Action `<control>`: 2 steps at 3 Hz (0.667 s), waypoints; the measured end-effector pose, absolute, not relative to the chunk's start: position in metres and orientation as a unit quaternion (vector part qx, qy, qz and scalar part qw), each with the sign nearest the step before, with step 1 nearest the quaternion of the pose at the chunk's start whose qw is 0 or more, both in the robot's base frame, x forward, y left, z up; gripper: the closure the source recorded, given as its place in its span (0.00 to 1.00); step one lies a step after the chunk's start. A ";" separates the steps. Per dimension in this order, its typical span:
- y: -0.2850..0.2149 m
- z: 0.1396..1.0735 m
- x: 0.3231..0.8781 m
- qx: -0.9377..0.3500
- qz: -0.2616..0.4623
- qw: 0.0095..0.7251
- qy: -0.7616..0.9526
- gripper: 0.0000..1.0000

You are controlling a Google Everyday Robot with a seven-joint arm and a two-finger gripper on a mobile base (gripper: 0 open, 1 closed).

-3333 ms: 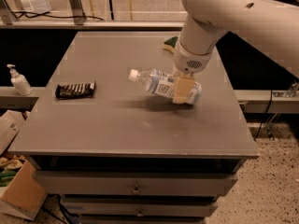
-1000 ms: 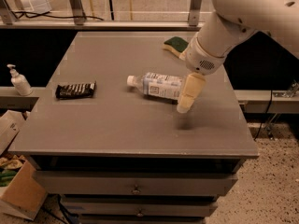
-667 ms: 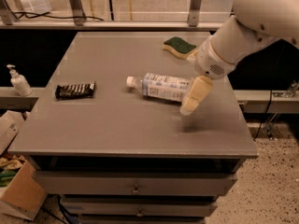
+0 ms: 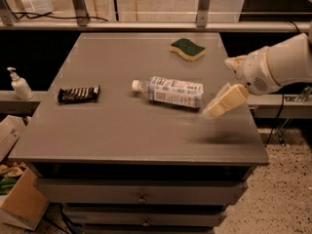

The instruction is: Knock blue plastic bottle over

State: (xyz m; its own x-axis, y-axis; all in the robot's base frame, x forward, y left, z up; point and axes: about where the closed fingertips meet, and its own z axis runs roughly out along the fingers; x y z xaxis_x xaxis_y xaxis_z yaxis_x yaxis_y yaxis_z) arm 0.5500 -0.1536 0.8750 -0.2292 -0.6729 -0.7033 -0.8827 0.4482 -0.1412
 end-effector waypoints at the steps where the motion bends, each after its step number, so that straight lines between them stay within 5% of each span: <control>1: -0.180 0.887 0.541 -0.445 0.161 0.421 0.774 0.00; 2: -0.179 0.887 0.541 -0.446 0.161 0.421 0.773 0.00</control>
Offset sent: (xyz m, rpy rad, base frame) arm -0.0065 -0.0215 0.0067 0.1014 -0.0468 -0.0816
